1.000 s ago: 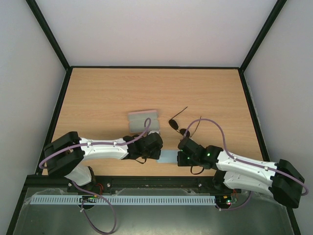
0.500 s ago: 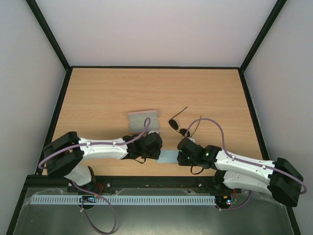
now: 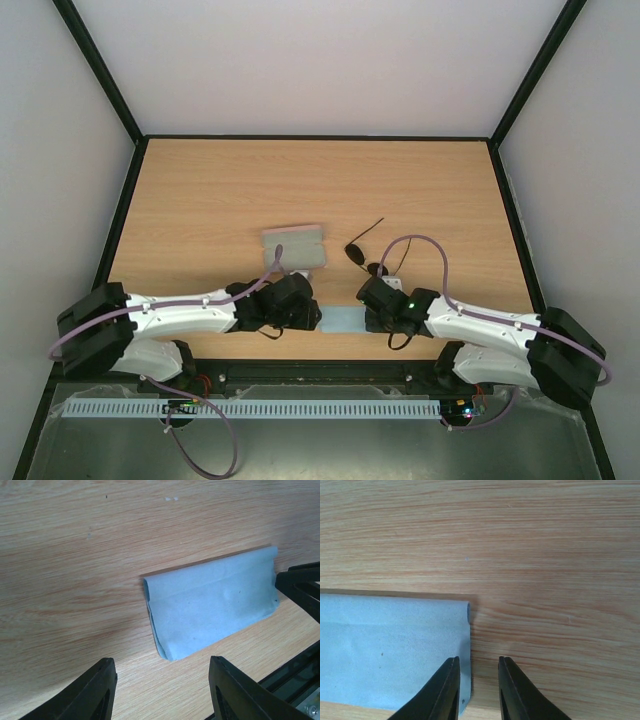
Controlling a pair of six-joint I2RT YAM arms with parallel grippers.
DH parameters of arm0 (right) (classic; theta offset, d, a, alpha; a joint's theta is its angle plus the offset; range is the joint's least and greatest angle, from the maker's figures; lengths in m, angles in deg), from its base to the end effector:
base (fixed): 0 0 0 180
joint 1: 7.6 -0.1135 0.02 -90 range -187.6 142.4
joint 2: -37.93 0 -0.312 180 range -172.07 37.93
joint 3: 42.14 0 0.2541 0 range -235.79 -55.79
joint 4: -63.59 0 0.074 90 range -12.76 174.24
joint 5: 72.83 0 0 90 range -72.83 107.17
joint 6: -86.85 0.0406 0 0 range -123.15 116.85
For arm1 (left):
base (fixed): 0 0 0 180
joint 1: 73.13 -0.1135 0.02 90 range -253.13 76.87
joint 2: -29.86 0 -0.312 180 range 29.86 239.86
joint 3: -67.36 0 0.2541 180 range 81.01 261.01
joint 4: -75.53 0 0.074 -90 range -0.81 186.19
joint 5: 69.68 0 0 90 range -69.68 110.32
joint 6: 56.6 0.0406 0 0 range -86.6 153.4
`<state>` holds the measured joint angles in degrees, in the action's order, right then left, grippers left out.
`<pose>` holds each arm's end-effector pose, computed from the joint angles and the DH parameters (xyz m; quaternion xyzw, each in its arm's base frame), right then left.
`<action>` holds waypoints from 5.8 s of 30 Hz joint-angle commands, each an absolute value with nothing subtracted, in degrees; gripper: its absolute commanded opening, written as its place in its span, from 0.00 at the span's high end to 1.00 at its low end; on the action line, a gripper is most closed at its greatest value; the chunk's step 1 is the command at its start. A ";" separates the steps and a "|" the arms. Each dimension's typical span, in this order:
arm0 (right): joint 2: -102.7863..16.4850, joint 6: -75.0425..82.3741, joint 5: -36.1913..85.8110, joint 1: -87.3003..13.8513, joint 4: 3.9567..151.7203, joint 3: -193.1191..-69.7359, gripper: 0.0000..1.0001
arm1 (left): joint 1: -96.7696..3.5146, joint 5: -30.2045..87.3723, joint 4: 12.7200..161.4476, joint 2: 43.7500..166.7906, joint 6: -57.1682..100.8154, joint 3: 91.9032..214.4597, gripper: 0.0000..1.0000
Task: Organize the sunglasses
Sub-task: Fold the glasses cleaning cloth at the center of the board, then pick up the glasses cleaning cloth from the center of the board, then place the glasses cleaning cloth in the sunglasses case.
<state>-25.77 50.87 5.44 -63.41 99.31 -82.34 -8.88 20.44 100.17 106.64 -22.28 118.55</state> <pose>0.1040 0.1385 0.1942 0.0121 0.9594 0.1594 0.2324 0.1090 -0.2262 0.2194 0.0706 0.9377 -0.2950 0.1694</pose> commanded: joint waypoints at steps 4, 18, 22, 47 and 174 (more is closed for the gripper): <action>-29.13 50.60 5.56 -63.04 100.07 -83.97 0.81 | -9.17 21.00 99.82 104.70 -23.21 117.06 0.46; -31.96 51.64 8.90 -63.90 96.80 -81.43 0.88 | -9.62 20.85 99.70 100.99 -23.50 114.95 0.46; -32.47 52.03 8.91 -64.16 96.34 -81.38 0.94 | -9.89 20.76 99.95 100.04 -23.54 114.69 0.46; -32.03 52.49 9.76 -64.81 92.13 -79.45 0.99 | -9.80 23.46 97.15 113.26 -24.10 118.12 0.60; -67.63 29.73 16.94 -49.59 98.65 -132.72 0.99 | -42.89 23.79 100.15 114.75 -5.74 128.17 0.98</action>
